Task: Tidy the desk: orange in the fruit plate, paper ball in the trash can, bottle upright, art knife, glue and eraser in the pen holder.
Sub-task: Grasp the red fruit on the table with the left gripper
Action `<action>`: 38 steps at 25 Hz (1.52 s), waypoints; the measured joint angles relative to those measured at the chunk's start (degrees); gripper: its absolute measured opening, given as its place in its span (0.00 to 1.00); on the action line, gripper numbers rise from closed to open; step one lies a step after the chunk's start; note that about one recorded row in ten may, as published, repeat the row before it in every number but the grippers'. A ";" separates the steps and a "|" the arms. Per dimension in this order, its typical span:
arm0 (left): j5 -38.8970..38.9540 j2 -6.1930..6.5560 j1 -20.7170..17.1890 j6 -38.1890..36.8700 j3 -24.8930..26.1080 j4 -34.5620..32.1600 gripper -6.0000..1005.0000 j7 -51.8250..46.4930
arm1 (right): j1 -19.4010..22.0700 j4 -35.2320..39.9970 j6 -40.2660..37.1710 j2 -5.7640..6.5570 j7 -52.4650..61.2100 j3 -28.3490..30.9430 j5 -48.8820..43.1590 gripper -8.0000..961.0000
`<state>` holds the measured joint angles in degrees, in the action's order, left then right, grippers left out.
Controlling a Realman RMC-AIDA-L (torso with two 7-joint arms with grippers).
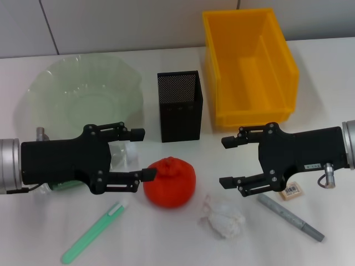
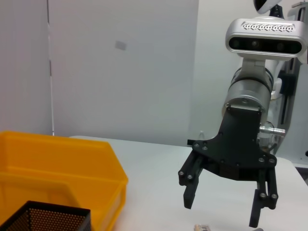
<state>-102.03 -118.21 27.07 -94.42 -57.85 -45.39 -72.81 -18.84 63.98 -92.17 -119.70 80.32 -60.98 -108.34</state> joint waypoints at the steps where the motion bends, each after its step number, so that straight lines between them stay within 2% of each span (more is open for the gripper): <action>1: 0.00 0.00 -0.01 -0.01 0.30 0.01 0.81 0.01 | -0.01 -0.01 0.00 0.00 0.00 0.00 0.18 0.82; 12: -0.12 0.00 -0.05 0.59 1.21 0.74 0.81 0.37 | 0.18 -0.09 0.21 0.00 0.15 -0.02 0.55 0.82; 18: -0.40 0.00 -0.05 3.83 1.14 1.30 0.81 -1.32 | 0.38 -0.09 0.33 0.00 0.33 0.13 0.54 0.82; 25: -0.48 -0.16 0.87 7.31 -0.35 4.42 0.81 0.87 | 0.43 -0.09 0.18 0.00 0.47 0.21 0.54 0.81; 32: -0.21 -0.51 1.29 9.39 -4.12 5.86 0.81 3.35 | 0.47 -0.09 0.08 0.03 0.50 0.48 0.46 0.81; 38: -0.05 -0.69 3.22 13.16 -5.46 9.70 0.81 4.14 | 0.45 0.20 0.03 0.06 0.53 0.15 0.21 0.81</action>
<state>-102.08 -118.90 30.30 -81.26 -63.31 -35.69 -68.67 -18.39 64.19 -92.14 -119.64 80.85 -60.83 -108.13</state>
